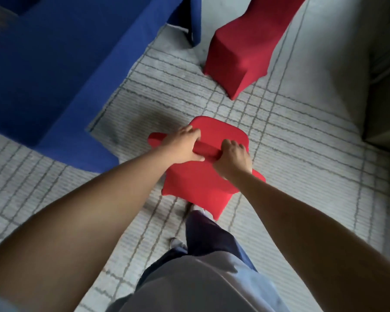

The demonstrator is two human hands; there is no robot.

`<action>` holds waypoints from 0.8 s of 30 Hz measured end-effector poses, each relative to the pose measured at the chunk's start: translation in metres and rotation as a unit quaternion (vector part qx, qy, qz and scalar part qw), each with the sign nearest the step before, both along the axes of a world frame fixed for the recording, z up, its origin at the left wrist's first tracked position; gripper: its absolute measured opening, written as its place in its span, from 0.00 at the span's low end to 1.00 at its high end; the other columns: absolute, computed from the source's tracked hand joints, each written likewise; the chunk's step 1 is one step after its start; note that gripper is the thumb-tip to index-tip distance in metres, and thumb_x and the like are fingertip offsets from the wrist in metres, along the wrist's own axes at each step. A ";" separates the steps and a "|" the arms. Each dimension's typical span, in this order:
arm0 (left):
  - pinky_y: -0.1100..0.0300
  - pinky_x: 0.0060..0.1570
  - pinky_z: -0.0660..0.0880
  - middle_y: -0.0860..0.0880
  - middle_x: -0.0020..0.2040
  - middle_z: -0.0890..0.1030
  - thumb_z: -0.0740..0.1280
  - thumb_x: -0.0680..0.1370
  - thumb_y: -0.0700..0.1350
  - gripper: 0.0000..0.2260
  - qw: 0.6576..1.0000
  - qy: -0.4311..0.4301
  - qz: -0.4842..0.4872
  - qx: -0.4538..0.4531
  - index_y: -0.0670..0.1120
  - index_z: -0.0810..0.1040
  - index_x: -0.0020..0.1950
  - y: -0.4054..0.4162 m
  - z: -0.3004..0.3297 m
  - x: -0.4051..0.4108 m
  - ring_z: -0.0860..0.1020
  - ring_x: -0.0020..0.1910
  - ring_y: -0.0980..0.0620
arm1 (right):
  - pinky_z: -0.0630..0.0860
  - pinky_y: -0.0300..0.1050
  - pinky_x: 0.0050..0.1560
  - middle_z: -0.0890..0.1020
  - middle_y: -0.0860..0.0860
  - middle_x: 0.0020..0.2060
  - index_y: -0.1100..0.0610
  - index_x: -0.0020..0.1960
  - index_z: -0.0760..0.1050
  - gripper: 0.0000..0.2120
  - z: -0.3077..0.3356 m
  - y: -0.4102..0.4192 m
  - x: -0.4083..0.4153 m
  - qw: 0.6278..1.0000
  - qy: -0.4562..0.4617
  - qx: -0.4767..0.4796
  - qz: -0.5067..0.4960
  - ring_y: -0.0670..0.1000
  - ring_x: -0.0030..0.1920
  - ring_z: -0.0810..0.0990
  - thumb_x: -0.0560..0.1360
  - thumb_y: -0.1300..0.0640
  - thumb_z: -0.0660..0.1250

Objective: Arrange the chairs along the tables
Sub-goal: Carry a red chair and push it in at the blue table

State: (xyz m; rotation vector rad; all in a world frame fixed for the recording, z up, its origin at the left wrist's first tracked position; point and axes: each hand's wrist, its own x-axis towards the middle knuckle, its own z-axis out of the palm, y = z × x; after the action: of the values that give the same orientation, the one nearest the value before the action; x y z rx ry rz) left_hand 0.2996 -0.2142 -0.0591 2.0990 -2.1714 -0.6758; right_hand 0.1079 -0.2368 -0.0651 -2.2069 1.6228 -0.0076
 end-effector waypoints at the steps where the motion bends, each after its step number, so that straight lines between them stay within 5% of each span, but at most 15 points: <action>1: 0.51 0.56 0.71 0.49 0.55 0.72 0.76 0.67 0.63 0.27 1.000 0.010 -0.003 -0.006 0.50 0.71 0.56 -0.016 0.004 0.005 0.72 0.58 0.45 | 0.68 0.51 0.47 0.77 0.53 0.49 0.52 0.48 0.68 0.12 0.004 -0.016 -0.001 1.000 -0.011 -0.010 -0.015 0.60 0.55 0.75 0.75 0.45 0.65; 10: 0.50 0.58 0.73 0.50 0.61 0.74 0.71 0.69 0.69 0.30 0.999 0.025 -0.031 0.007 0.49 0.71 0.60 -0.149 0.026 0.034 0.73 0.60 0.48 | 0.64 0.47 0.41 0.69 0.43 0.37 0.50 0.47 0.69 0.12 0.033 -0.142 -0.008 0.997 -0.074 -0.025 -0.022 0.56 0.45 0.73 0.65 0.58 0.66; 24: 0.53 0.54 0.73 0.56 0.56 0.73 0.68 0.68 0.73 0.28 0.995 0.014 -0.056 0.076 0.54 0.69 0.56 -0.245 0.047 0.035 0.73 0.56 0.52 | 0.64 0.46 0.40 0.76 0.45 0.43 0.51 0.47 0.68 0.13 0.042 -0.231 -0.016 0.995 -0.095 -0.015 -0.009 0.54 0.48 0.75 0.63 0.56 0.65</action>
State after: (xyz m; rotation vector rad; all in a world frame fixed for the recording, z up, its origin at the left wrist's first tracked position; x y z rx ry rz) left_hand 0.3345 -0.4592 -0.0124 2.0320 -2.3046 -0.9030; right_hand 0.0917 -0.4679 -0.0227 -2.1419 1.5472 -0.2419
